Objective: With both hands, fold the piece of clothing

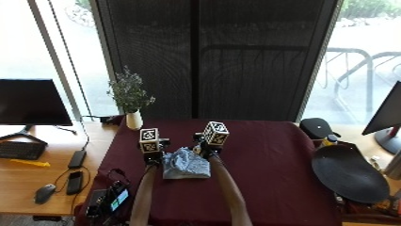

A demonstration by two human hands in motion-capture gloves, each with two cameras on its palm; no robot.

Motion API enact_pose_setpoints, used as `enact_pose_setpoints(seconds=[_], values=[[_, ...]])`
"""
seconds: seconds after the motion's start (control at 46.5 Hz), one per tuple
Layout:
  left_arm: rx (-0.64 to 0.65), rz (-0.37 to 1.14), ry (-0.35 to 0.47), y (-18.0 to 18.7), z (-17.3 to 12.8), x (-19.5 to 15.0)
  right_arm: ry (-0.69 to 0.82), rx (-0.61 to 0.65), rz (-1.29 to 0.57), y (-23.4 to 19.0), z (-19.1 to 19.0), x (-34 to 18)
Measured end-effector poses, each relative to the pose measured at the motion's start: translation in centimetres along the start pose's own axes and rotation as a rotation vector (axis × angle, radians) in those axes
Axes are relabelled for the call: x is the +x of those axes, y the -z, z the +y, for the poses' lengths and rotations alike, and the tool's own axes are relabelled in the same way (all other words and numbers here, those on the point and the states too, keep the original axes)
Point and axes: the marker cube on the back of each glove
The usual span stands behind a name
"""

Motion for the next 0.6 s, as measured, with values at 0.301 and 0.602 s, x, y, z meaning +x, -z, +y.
enact_pose_setpoints(seconds=[0.301,0.602], values=[[0.038,0.013,-0.036,-1.8,-2.9,1.7,-0.291,0.077,0.598,7.0,0.6,9.0],[0.016,0.088,-0.102,-1.5,-2.2,4.6,-0.383,0.194,0.538,10.1,3.5,12.1]])
